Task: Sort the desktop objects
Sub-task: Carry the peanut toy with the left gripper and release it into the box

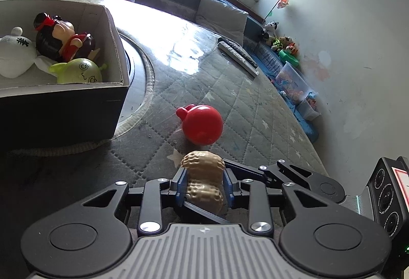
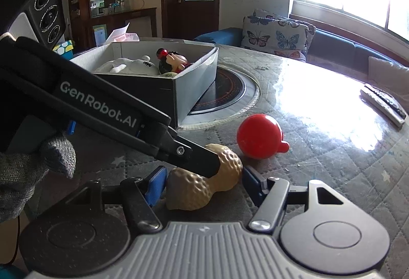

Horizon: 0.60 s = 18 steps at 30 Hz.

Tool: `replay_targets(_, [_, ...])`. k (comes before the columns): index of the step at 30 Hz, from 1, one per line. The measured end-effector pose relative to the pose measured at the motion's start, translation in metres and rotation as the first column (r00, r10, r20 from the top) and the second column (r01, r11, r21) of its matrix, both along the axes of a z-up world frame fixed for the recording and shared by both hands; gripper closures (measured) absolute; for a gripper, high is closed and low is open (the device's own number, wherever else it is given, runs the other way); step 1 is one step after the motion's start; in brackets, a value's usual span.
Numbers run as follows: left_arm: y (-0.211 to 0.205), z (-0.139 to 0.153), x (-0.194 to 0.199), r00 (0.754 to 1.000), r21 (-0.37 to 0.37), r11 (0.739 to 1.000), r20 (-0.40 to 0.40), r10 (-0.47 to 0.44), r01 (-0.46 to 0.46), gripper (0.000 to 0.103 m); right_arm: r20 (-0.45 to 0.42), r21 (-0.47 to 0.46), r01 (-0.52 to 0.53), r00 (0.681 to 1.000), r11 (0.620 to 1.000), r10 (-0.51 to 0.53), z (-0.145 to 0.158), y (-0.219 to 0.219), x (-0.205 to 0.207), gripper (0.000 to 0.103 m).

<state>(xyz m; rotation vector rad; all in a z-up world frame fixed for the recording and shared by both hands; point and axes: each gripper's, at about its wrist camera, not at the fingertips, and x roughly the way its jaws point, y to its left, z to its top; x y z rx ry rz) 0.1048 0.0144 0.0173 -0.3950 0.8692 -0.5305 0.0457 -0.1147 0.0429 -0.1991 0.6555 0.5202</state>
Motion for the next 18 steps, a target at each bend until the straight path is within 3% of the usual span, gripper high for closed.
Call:
replay_targets(9, [0.031,0.037,-0.018,0.993,-0.053,0.996,0.095,0.071,-0.066,0.072,0.104,-0.014,-0.067,0.992,0.998,0.068,0.036,0.023,-0.005,0.038])
replay_targets(18, [0.080,0.071,-0.013,0.963,-0.122,0.979,0.196,0.183,-0.161,0.073,0.186,-0.031,-0.171,0.967,0.985,0.174,0.065,0.075,0.020,0.039])
